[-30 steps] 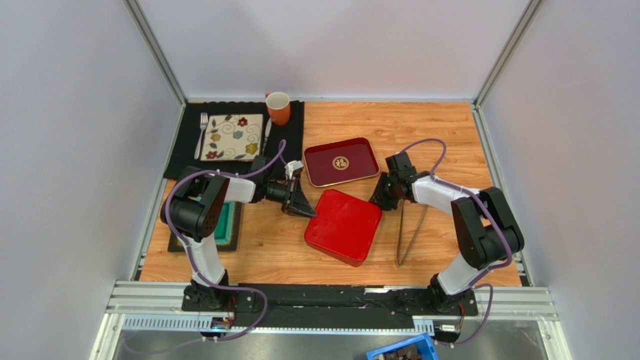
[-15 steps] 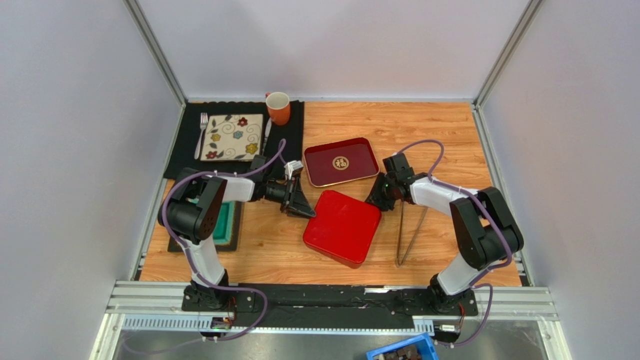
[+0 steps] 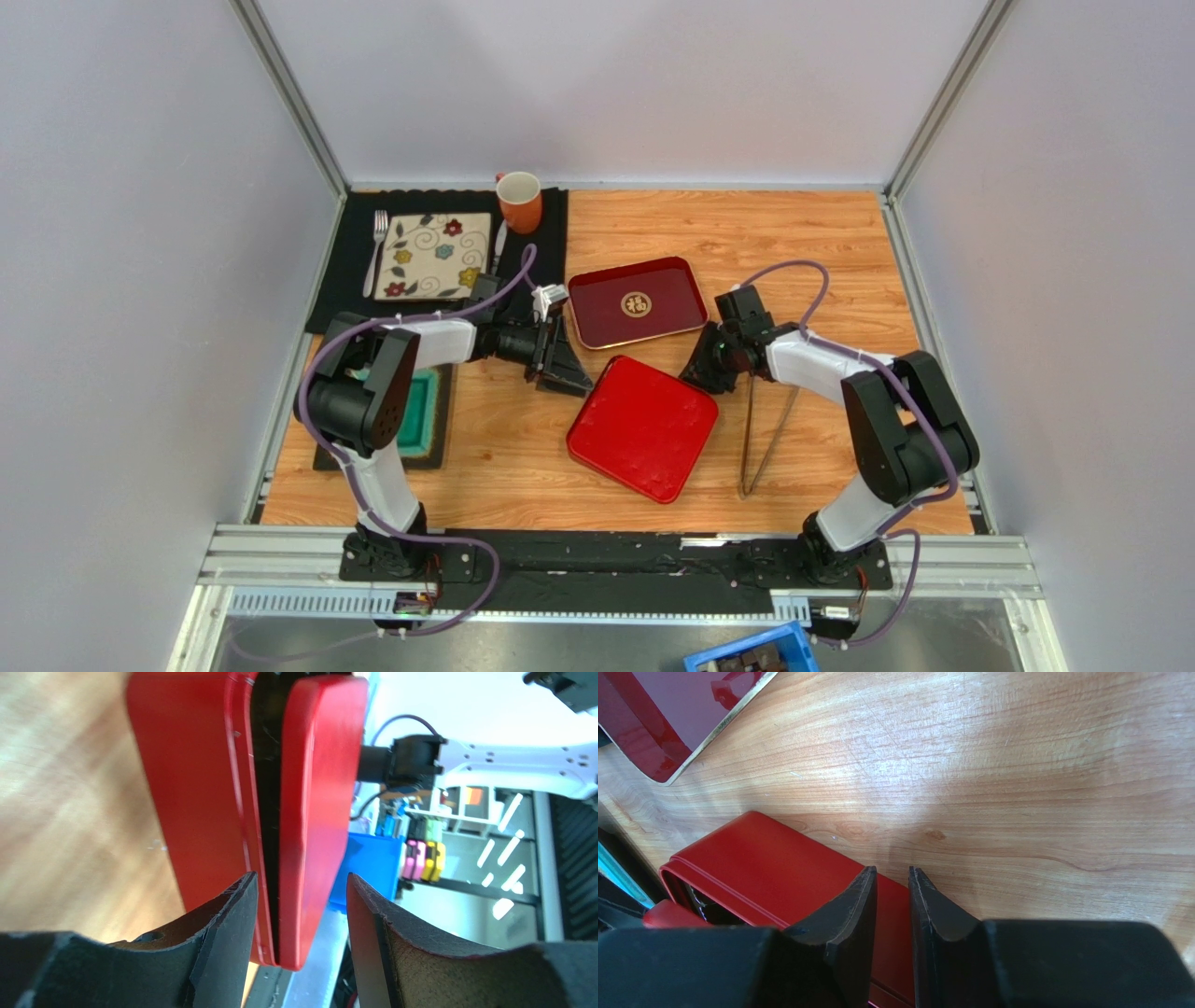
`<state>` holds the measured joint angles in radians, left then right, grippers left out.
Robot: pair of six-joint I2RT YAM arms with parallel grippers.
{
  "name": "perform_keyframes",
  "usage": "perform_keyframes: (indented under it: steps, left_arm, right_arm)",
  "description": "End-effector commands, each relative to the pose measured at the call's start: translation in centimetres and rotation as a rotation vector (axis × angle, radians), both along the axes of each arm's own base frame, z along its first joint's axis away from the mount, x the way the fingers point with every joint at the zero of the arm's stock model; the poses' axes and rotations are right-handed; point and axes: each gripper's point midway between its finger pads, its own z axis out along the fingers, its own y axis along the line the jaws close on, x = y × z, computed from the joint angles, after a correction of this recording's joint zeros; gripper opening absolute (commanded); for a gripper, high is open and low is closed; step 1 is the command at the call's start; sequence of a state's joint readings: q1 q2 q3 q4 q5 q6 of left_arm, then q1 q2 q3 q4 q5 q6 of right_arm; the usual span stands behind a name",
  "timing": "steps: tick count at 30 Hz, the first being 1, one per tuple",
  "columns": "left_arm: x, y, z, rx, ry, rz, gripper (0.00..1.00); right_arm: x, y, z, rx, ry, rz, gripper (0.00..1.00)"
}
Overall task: Pack the chocolate
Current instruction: Close the box lid on the packing box.
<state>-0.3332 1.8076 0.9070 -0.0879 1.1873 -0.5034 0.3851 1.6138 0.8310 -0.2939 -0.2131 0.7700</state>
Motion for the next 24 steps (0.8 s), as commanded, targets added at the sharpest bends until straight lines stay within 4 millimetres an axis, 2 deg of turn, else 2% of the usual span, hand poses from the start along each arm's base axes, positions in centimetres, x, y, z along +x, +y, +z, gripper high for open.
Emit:
perform_keyframes:
  steps: [1,6,10,13,14,15,19,20,23,24]
  left_arm:
    - [1.7,0.2,0.1,0.028,-0.075,0.026,0.59]
    - [3.0,1.2,0.6,0.044,-0.090,0.056,0.60]
    - [4.6,2.5,1.6,0.041,-0.125,0.101,0.60]
    - [4.7,3.0,1.8,0.037,-0.135,0.110,0.60]
    - [4.6,3.0,1.9,0.035,-0.137,0.109,0.60]
    - [4.5,3.0,2.0,0.031,-0.140,0.106,0.60]
    - [3.8,3.1,1.8,0.023,-0.132,0.098,0.59]
    - [3.7,3.2,1.8,0.025,-0.131,0.099,0.58]
    - [3.6,3.0,1.6,0.020,-0.123,0.101,0.56]
    - [3.7,3.0,1.4,0.021,-0.127,0.101,0.56]
  right_arm:
    - [0.2,0.6,1.4,0.025,-0.048,0.022,0.27]
    - [0.9,-0.4,1.6,-0.011,-0.068,0.018,0.28]
    - [2.5,-3.1,2.9,-0.067,-0.108,-0.023,0.29]
    - [4.4,-5.0,4.9,-0.113,-0.157,-0.052,0.29]
    - [5.6,-5.3,6.4,-0.128,-0.201,-0.049,0.30]
    - [5.7,-5.9,6.8,-0.149,-0.198,-0.055,0.30]
    - [7.4,-9.8,10.6,-0.282,-0.283,-0.136,0.31]
    - [7.2,-10.3,11.8,-0.292,-0.307,-0.150,0.31]
    - [5.4,-11.2,13.1,-0.317,-0.314,-0.165,0.30]
    - [4.4,-11.4,12.9,-0.321,-0.292,-0.159,0.30]
